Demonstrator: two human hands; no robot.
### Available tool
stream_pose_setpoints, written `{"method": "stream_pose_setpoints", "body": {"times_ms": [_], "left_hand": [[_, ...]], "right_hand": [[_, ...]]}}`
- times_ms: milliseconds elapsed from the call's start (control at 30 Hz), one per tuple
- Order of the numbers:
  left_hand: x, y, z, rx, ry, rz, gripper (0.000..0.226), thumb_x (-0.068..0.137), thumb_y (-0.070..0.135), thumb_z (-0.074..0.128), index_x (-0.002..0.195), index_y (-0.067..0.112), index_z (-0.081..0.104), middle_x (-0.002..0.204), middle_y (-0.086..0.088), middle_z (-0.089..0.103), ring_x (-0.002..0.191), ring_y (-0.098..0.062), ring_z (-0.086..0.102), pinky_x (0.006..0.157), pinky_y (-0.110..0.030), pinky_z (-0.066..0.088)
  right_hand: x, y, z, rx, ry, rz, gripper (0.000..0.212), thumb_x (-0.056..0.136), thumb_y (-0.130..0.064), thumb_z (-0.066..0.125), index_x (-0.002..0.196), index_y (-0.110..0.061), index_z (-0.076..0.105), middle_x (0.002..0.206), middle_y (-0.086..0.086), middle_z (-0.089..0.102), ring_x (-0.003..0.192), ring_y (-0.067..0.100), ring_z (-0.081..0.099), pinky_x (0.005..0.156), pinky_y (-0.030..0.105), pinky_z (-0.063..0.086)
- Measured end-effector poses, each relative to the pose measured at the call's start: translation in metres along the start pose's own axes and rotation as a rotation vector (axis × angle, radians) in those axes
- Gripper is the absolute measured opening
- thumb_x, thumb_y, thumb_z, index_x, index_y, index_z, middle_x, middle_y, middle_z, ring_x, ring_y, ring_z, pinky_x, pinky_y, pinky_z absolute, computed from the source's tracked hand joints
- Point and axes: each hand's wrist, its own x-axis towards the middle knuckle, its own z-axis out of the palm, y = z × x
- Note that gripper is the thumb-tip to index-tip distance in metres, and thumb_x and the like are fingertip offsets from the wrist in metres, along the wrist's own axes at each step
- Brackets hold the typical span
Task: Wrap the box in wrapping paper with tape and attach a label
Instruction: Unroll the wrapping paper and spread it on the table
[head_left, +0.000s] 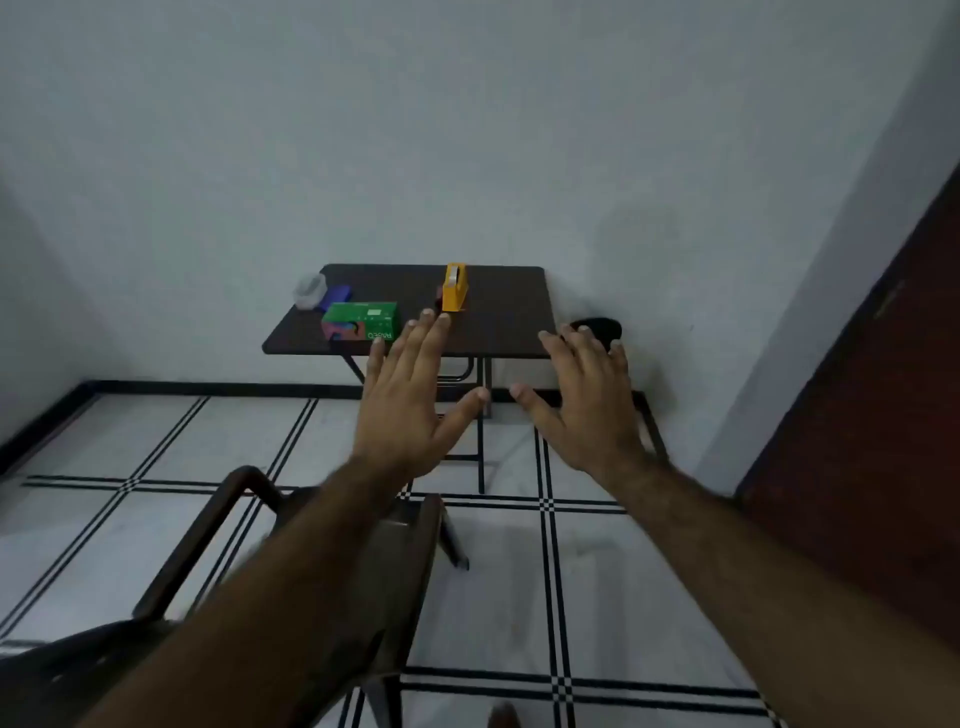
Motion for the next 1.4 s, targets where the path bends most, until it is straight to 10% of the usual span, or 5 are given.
{"method": "stream_pose_setpoints", "body": {"times_ms": [733,1400], "left_hand": [[0.241,-0.238,0.277,0.122,-0.283,-0.391,0.085,0.100,0.075,0.034,0.167,0.026,0.013,0.174,0.002,0.016,0.161,-0.015,0.009,0.130,-0.052,0.006],[0.311,-0.495,0.316,0.247,-0.535,-0.664,0.076,0.104,0.066,0.034,0.166,0.029,0.013,0.174,0.000,0.014,0.161,-0.019,0.008,0.130,-0.053,0.004]], "right_hand": [[0.324,0.140,0.321,0.127,-0.369,-0.122,0.079,0.100,-0.073,0.031,0.155,-0.018,0.048,0.162,0.011,0.044,0.155,0.032,0.031,0.128,0.057,0.018],[0.490,0.065,0.551,0.329,-0.671,-0.229,0.079,0.098,-0.071,0.040,0.158,-0.020,0.040,0.166,0.011,0.037,0.157,0.032,0.027,0.126,0.055,0.026]]}}
